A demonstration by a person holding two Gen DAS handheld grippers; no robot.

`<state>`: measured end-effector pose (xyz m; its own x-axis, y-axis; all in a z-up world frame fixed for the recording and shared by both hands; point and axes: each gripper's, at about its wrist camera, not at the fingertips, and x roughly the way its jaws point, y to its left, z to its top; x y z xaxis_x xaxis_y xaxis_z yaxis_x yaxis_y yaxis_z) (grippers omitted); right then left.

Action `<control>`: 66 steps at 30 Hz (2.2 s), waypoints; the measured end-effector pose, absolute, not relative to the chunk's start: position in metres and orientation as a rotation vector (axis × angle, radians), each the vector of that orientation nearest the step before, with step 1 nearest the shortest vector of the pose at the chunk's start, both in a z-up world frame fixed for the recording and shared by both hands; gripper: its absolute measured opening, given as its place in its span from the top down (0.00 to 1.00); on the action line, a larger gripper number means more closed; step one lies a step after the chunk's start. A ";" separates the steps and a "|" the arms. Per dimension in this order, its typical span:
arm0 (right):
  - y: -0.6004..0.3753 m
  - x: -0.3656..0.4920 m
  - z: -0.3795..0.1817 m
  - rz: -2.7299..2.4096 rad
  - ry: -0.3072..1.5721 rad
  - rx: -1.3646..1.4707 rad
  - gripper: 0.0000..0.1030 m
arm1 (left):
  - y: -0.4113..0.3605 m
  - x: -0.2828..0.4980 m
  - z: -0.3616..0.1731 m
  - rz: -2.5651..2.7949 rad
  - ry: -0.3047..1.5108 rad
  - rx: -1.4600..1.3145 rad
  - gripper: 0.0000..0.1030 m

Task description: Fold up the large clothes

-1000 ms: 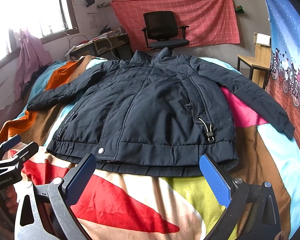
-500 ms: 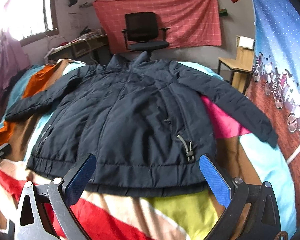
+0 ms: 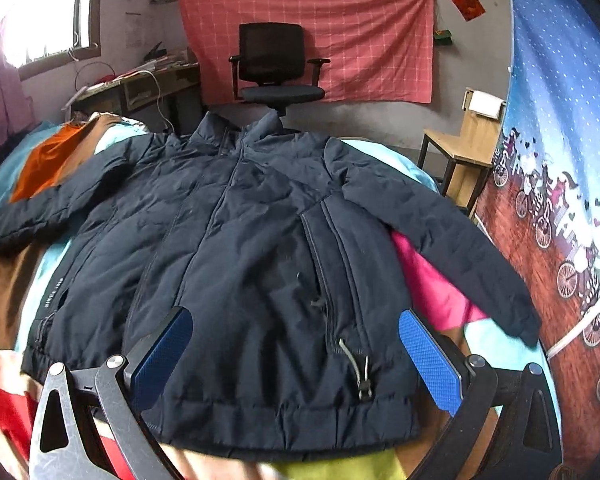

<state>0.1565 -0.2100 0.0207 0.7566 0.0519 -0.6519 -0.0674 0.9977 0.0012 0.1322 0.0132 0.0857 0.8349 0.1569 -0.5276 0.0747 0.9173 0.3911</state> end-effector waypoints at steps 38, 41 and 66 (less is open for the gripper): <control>-0.485 0.214 -0.112 -0.126 0.748 0.950 0.00 | -0.200 0.482 -0.033 -0.129 0.781 0.244 0.01; -0.501 0.213 -0.112 -0.152 0.670 1.033 0.00 | -0.213 0.504 -0.040 -0.137 0.780 0.250 0.01; -0.506 0.257 0.014 -0.336 0.463 0.556 0.90 | -0.158 0.528 -0.069 -0.230 0.928 0.208 0.01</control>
<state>0.2566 -0.5062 0.0136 0.8449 -0.1797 -0.5039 0.4237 0.7997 0.4253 0.5277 -0.1579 -0.0694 0.5781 -0.1062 -0.8090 0.2844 0.9556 0.0778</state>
